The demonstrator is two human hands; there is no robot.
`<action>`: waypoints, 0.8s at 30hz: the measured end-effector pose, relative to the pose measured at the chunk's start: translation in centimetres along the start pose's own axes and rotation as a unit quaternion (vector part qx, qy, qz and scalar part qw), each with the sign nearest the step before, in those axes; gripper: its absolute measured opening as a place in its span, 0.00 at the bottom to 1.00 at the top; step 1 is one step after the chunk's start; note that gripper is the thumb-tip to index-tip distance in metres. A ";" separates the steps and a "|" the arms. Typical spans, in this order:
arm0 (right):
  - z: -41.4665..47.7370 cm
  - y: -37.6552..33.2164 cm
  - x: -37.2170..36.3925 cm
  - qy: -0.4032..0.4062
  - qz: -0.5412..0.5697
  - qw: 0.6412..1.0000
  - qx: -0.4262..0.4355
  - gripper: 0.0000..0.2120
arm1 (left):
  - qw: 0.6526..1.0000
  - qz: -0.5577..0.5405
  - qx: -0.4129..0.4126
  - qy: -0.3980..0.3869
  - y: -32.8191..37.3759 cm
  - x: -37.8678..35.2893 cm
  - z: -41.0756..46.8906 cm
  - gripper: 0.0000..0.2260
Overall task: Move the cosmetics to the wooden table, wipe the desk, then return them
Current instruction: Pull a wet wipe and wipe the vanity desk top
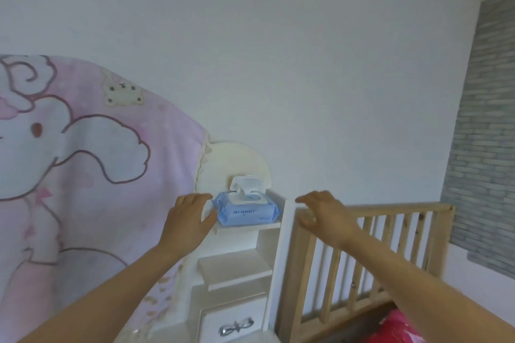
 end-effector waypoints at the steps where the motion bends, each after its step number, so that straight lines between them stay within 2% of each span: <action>1: 0.7 0.4 -1.9 -0.021 -0.002 1.000 0.004 0.20 | 1.000 0.000 0.005 -0.012 -0.6 -1.7 0.6 0.32; 3: 1.9 1.3 -5.6 -0.057 0.004 0.998 0.006 0.20 | 0.999 0.018 0.010 -0.034 -1.9 -5.1 1.6 0.42; 6: 4.5 3.0 -9.3 -0.077 0.025 0.997 -0.001 0.20 | 0.998 0.053 0.015 -0.034 -3.2 -8.1 3.3 0.43; 10: 10.1 4.6 -12.2 -0.059 0.089 0.994 0.026 0.18 | 0.996 0.083 0.020 -0.040 -3.6 -11.0 6.4 0.44; 17: 20.0 5.0 -15.6 -0.008 0.163 0.979 0.126 0.10 | 0.991 0.122 0.043 -0.028 -3.2 -14.8 12.5 0.44; 24: 25.9 3.0 -18.1 -0.061 0.145 0.951 0.265 0.09 | 0.981 0.156 0.101 -0.057 -4.7 -18.1 14.7 0.45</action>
Point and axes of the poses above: each hand's wrist, its own z-axis towards the middle knuckle, its own x-axis out of the back of the hand, y = z × x, the point moved 10 cm from there along z, towards the middle knuckle, and after that the axes turned 4 degrees about x, right-handed, at the moved point
